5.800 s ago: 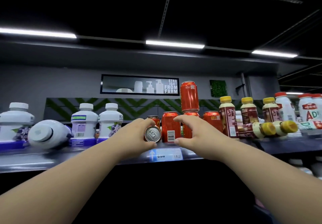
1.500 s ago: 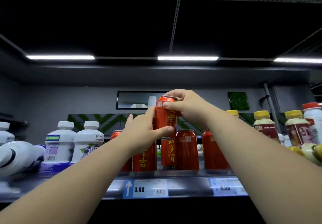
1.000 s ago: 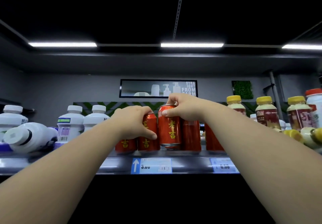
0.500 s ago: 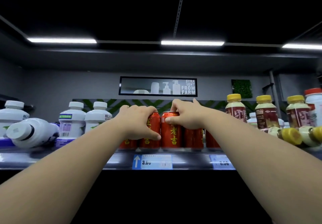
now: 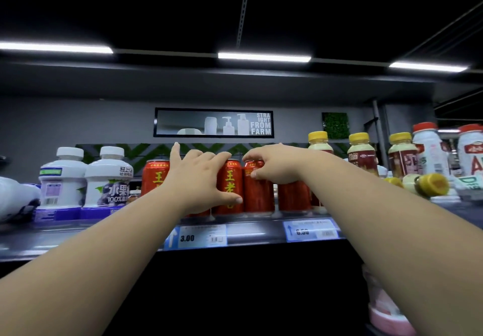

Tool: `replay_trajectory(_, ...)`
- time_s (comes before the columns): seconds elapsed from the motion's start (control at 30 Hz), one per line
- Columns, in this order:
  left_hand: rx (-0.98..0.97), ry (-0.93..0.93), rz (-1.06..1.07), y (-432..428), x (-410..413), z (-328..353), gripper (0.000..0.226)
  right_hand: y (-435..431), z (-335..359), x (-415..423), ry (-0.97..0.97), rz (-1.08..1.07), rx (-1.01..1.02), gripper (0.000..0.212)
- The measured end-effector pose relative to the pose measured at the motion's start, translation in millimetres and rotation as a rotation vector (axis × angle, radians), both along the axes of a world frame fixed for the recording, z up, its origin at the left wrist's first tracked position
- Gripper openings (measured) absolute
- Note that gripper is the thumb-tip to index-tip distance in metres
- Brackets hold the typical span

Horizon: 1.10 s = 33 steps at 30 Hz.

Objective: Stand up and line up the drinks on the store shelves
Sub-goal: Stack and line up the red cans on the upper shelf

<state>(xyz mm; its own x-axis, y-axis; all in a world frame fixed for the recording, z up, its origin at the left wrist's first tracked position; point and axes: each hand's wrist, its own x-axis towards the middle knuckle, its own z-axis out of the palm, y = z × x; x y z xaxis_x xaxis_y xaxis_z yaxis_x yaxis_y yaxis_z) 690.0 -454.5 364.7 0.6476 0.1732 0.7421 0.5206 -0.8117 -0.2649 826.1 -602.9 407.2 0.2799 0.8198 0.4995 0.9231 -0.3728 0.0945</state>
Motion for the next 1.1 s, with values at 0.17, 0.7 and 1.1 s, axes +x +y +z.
replay_trajectory(0.17, 0.033, -0.022, 0.047, -3, 7, -6, 0.105, 2, 8, 2, -0.083, -0.09, 0.04, 0.056)
replay_trajectory(0.7, 0.053, -0.06, -0.016, -15, 17, -2, 0.099, -26, 2, 21, 0.063, 0.056, 0.088, 0.06)
replay_trajectory(1.1, 0.048, -0.007, -0.054, -36, 45, 2, 0.1, -44, 11, 37, -0.137, -0.037, 0.045, 0.042)
